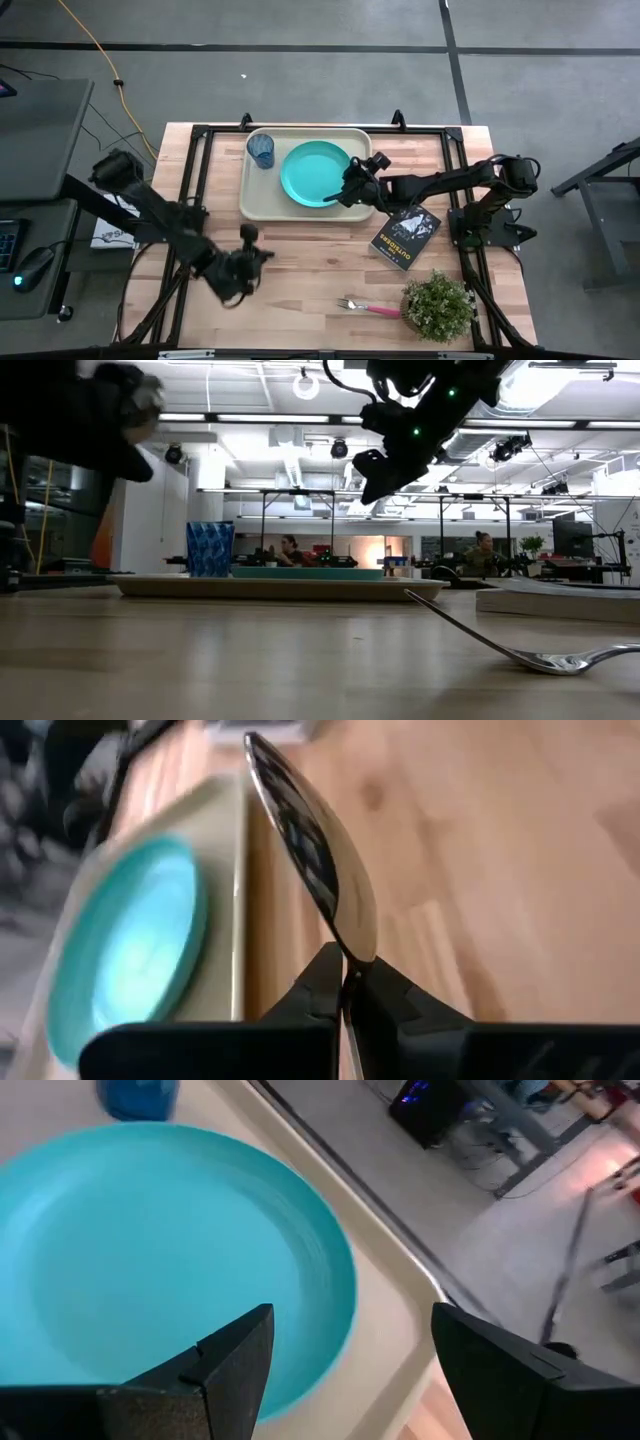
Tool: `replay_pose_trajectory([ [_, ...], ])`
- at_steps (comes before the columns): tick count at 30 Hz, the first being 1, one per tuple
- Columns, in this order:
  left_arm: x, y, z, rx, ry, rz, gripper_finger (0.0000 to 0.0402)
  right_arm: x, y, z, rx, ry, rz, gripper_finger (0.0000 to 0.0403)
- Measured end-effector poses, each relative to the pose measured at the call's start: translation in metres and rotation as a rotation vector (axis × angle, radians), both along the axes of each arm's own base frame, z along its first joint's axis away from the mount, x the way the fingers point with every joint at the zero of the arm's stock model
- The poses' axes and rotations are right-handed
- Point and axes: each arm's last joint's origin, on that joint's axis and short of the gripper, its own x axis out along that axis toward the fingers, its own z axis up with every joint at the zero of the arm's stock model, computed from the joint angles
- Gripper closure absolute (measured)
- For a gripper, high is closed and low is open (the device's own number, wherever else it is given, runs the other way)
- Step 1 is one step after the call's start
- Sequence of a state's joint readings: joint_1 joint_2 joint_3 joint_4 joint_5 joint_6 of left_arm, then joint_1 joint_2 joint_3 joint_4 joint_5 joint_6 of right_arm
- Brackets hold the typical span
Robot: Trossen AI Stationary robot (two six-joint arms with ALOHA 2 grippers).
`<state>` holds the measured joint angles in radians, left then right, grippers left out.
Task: Pick and place plate/cup/fork/spoon on tray
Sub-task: Put the orange spoon on the white tray beside the light blue plate
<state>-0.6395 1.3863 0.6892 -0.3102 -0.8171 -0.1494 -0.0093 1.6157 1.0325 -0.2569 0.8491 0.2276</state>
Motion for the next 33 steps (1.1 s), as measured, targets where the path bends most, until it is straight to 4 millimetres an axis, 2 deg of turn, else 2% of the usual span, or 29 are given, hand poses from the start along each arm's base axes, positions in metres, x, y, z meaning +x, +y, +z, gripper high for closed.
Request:
replay_pose_trajectory([
  [3,0.002,-0.019,-0.013,0.192,0.026,-0.066,0.0401,0.005,0.003,0.001,0.088,-0.015,0.129,0.0139],
  [6,0.006,-0.027,-0.024,0.409,0.051,-0.078,0.0401,0.016,0.013,0.003,0.249,-0.054,0.463,0.0139],
  [10,0.012,-0.023,-0.029,0.513,0.072,-0.046,0.0401,0.031,0.042,0.008,0.369,-0.171,0.896,0.0139],
  [13,0.016,-0.013,-0.027,0.584,0.066,0.026,0.0401,0.040,0.064,0.007,0.383,-0.265,1.052,0.0139],
  [15,0.019,-0.005,-0.025,0.712,0.065,0.090,0.0401,0.047,0.074,0.005,0.415,-0.366,1.035,0.0139],
  [17,0.024,0.003,-0.023,0.867,0.103,0.135,0.0401,0.052,0.080,0.002,0.492,-0.461,0.947,0.0139],
  [20,0.027,0.012,-0.021,1.085,0.224,0.169,0.0401,0.056,0.081,-0.006,0.662,-0.541,0.762,0.0139],
  [22,0.030,0.017,-0.021,1.171,0.334,0.141,0.0401,0.057,0.079,-0.010,0.754,-0.586,0.657,0.0139],
  [25,0.033,0.024,-0.022,1.267,0.478,0.093,0.0401,0.057,0.074,-0.010,0.847,-0.649,0.553,0.0139],
  [28,0.035,0.030,-0.024,1.340,0.607,0.049,0.0401,0.059,0.069,-0.009,0.879,-0.669,0.552,0.0139],
  [33,0.037,0.040,-0.024,1.345,0.654,0.065,0.0401,0.059,0.066,-0.007,0.896,-0.676,0.570,0.0139],
])
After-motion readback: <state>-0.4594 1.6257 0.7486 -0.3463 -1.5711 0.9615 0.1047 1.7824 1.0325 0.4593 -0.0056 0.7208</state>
